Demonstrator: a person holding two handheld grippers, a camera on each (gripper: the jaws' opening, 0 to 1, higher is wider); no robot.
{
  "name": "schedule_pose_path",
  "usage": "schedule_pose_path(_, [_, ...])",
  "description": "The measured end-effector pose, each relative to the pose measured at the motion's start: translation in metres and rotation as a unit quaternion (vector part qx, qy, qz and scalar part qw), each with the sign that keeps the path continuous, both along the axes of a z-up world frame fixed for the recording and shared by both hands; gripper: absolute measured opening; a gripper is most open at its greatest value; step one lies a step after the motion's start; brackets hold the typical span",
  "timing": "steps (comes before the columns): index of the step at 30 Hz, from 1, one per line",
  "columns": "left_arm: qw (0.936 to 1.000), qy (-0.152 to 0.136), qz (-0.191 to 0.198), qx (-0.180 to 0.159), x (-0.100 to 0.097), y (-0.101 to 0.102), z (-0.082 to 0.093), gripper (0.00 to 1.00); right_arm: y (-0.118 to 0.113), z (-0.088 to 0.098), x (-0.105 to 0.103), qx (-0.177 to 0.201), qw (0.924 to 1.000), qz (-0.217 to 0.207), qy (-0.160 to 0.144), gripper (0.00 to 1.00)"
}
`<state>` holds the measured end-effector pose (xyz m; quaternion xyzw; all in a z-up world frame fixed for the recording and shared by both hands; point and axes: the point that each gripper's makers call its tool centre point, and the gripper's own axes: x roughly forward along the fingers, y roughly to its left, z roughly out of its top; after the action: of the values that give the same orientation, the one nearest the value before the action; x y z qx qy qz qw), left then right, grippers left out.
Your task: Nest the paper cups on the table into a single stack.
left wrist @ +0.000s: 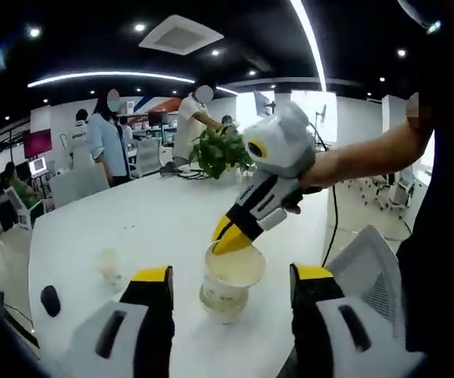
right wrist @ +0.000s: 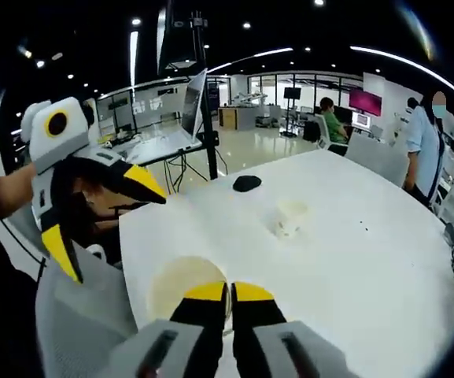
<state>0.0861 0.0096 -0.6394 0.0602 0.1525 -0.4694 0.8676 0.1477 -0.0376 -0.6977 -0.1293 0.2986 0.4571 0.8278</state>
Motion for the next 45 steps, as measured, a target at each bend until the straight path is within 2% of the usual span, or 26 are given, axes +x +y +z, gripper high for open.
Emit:
schedule_pose_path(7, [0.9986, 0.015, 0.051, 0.002, -0.002, 0.025, -0.015, 0.62, 0.005, -0.026, -0.001, -0.015, 0.9998, 0.016, 0.001, 0.0])
schedule_pose_path(10, [0.9976, 0.018, 0.067, -0.002, -0.005, 0.034, -0.018, 0.63, 0.007, -0.031, -0.001, -0.018, 0.9996, 0.023, -0.003, 0.0])
schedule_pose_path(16, [0.9951, 0.028, 0.094, 0.01, -0.009, 0.048, -0.029, 0.61, 0.008, -0.044, 0.001, -0.042, 0.9982, 0.035, -0.025, 0.0])
schedule_pose_path(28, [0.9943, 0.034, 0.1, 0.017, -0.018, 0.048, -0.035, 0.6, 0.011, -0.057, 0.005, -0.067, 0.9954, 0.042, -0.054, 0.01])
schedule_pose_path(35, [0.9943, 0.035, 0.099, 0.018, -0.023, 0.046, -0.039, 0.59, 0.01, -0.057, 0.006, -0.078, 0.9938, 0.044, -0.067, 0.01])
schedule_pose_path(45, [0.994, 0.036, 0.102, 0.016, -0.023, 0.046, -0.042, 0.58, 0.006, -0.061, 0.008, -0.074, 0.995, 0.03, -0.06, 0.03])
